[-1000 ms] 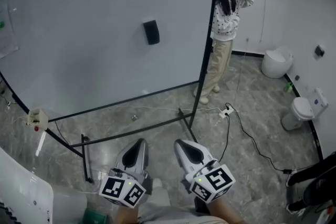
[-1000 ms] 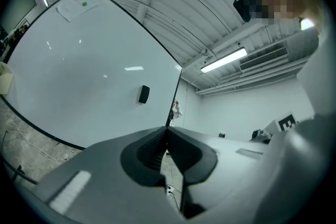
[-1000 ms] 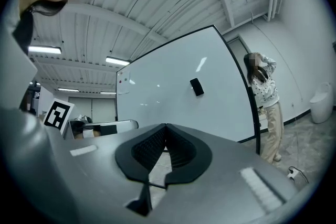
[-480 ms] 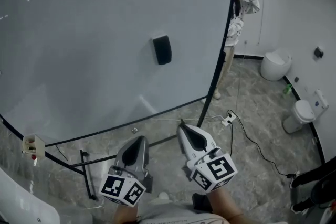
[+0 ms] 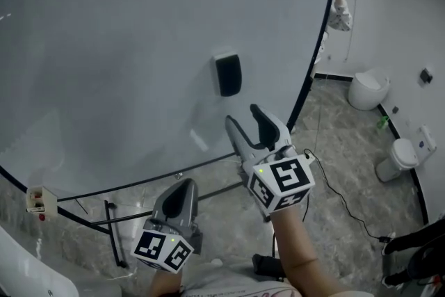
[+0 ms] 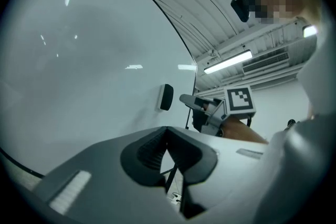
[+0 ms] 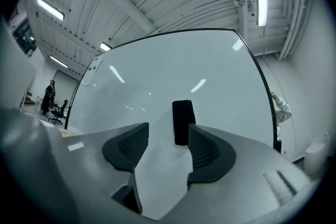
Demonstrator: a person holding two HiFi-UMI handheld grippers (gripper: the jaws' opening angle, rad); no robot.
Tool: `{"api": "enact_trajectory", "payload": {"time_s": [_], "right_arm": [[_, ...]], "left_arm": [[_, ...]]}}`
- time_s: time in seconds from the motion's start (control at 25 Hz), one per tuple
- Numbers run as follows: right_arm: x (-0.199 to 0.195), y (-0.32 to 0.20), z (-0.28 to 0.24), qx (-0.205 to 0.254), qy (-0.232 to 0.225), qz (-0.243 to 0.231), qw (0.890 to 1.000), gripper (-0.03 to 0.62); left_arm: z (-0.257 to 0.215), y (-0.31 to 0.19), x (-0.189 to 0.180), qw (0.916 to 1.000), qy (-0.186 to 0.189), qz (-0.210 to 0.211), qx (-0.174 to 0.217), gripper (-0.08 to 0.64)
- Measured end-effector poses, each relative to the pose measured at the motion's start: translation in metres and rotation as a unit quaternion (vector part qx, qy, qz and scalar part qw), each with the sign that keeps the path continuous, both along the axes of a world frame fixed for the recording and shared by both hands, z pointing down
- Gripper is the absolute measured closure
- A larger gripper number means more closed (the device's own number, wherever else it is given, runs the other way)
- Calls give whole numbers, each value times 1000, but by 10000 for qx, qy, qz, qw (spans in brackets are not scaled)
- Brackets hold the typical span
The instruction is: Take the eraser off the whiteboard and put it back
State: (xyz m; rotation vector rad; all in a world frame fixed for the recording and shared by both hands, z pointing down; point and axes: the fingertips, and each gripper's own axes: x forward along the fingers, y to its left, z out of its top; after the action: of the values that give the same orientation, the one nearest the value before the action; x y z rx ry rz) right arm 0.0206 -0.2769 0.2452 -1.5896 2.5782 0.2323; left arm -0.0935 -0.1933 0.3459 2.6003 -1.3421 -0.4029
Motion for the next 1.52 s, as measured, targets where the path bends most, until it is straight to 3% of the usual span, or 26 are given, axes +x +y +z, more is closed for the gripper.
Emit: {"api": "enact_trajectory", "payload": {"time_s": [0.52, 1.52], "right_arm": [[-10, -99, -24, -101, 679, 485, 9965, 325], [-10, -76, -15, -115, 653, 573, 9961, 360]], "left_arm": [[-11, -49, 3, 9994, 89, -328, 84, 561], [-6, -44, 13, 9996, 41, -278, -11, 561]]}}
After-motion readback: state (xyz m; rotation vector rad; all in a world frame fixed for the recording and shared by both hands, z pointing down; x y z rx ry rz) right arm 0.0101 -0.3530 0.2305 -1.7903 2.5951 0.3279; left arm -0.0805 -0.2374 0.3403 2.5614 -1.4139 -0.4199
